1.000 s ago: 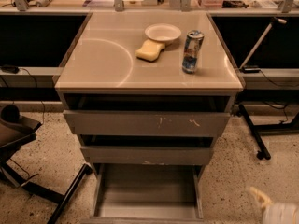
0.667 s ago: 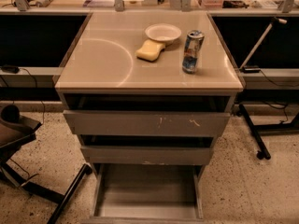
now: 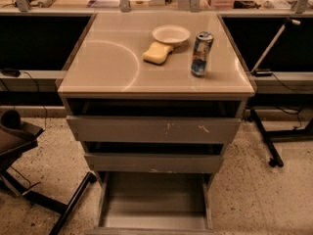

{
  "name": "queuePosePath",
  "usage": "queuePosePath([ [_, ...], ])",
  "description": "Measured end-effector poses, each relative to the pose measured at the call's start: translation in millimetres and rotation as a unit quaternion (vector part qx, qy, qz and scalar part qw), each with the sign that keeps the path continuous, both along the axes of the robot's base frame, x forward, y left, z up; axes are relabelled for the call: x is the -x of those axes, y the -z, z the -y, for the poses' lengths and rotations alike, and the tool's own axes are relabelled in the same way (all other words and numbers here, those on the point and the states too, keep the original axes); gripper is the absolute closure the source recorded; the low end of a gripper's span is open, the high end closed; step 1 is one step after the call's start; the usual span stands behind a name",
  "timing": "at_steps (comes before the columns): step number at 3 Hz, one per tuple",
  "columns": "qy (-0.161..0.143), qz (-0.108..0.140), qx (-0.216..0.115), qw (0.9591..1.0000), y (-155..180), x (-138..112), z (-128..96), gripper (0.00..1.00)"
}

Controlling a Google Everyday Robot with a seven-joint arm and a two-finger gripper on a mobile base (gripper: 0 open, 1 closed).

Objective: Close bottom drawer

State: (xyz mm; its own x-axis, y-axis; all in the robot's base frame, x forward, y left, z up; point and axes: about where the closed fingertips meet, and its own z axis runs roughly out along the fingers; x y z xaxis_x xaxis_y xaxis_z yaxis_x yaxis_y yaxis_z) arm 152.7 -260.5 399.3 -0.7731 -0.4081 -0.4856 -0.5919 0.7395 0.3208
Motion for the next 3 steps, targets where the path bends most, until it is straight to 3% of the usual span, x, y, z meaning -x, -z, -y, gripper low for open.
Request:
queuePosePath([
  [1,-0.001,0.0,0.0,1.0,0,0,0,0.0],
  [2,-0.02,-0.005,0.01,0.9997,22,-12,-1,0.0],
  [3,-0.137,0.014,0.046,0.9894,44,-27,-40,0.0],
])
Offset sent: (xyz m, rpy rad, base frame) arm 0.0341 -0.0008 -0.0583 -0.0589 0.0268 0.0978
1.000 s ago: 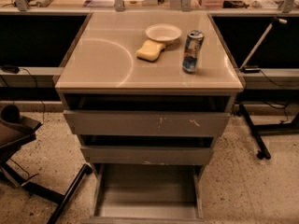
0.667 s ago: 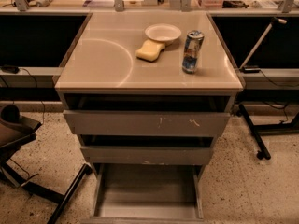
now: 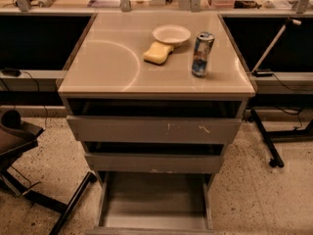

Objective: Close bottom drawer

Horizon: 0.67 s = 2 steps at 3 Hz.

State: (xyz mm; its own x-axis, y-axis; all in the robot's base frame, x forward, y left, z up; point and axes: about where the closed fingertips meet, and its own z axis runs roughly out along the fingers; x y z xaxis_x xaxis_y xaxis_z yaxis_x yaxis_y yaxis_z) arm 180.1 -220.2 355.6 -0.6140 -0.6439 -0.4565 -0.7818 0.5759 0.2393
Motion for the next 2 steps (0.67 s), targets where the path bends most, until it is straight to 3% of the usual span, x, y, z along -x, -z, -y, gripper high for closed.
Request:
queuePosePath([
  [1,-0.058,0.011,0.02,0.9981,7.5,2.0,-15.4,0.0],
  [2,-0.058,0.011,0.02,0.9981,7.6,1.9,-15.4,0.0],
])
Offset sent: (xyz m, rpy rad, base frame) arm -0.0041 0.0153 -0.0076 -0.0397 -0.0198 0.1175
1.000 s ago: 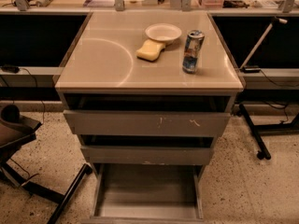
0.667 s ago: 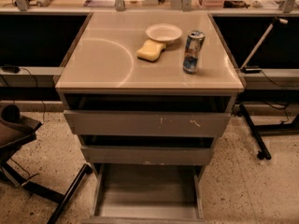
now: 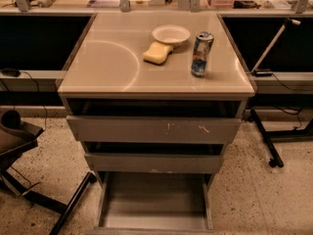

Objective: Close bottom drawer

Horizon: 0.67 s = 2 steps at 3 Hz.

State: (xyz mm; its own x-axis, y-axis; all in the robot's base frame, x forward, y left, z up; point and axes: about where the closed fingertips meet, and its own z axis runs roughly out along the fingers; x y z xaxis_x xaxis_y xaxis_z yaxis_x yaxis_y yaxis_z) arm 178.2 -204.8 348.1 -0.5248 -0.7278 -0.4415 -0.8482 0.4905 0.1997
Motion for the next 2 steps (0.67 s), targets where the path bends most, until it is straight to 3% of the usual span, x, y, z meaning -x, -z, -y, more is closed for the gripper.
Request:
queuePosePath([
  [1,0.005,0.012,0.028,0.9995,8,-3,8,0.0],
  [2,0.034,-0.048,0.078,0.9952,37,41,25,0.0],
])
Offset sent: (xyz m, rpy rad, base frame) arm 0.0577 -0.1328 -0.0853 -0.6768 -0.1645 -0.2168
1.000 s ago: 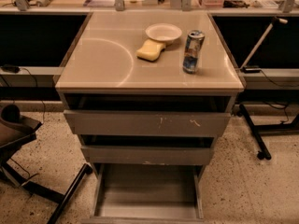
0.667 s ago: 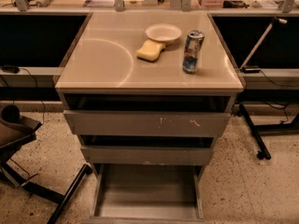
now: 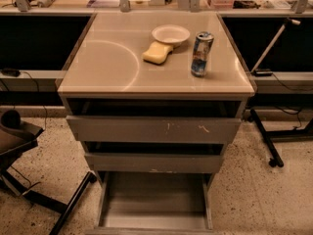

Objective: Close bottom drawer

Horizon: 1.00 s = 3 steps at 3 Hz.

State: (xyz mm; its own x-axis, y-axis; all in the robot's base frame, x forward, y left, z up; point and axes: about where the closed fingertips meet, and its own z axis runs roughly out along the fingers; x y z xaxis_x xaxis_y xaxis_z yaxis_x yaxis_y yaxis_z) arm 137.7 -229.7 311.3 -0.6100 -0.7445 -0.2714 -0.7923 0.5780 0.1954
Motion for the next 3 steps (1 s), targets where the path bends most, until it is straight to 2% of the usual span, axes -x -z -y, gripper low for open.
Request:
queuePosePath([
  [1,0.044,-0.055,0.083,0.9941,33,15,36,0.0],
  [2,0.032,-0.037,0.113,0.9924,40,-12,40,0.0],
  [3,0.032,-0.037,0.113,0.9924,40,-12,40,0.0],
])
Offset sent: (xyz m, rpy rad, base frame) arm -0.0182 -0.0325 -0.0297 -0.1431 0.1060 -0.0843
